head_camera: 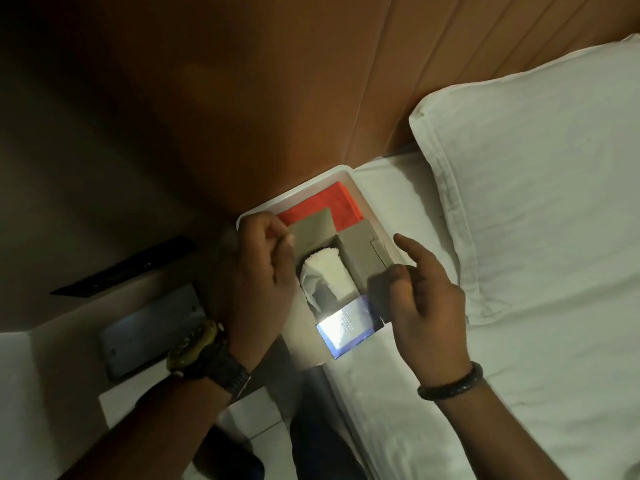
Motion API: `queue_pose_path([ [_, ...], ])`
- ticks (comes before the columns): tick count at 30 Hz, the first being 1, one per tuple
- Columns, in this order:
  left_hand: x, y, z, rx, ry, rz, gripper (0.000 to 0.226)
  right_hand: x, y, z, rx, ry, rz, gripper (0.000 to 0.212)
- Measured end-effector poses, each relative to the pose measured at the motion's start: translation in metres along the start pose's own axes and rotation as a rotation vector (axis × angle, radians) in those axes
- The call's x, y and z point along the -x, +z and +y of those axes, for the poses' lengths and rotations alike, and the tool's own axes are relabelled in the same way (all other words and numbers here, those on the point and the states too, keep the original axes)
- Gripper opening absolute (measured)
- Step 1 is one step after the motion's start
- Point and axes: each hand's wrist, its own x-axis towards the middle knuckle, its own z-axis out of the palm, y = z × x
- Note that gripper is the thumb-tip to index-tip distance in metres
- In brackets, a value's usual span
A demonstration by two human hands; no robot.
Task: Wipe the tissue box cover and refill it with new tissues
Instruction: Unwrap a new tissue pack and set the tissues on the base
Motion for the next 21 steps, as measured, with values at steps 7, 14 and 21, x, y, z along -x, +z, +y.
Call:
queue_pose_path([
  [7, 0.017, 0.002, -0.024, -0.003, -0.113, -0.316, 0.067, 0.008, 0.014, 0.016, -0.109, 0.216, -0.019, 0.027],
  [14, 0.024, 0.0, -0.043, -0.12, -0.01, -0.332, 0.087, 0.007, 0.024, 0.021, 0.06, 0.178, -0.121, 0.02],
  [21, 0.032, -0.016, -0.029, -0.119, 0.114, -0.554, 0.13, 0.004, 0.025, 0.019, -0.006, 0.252, 0.009, 0.017],
])
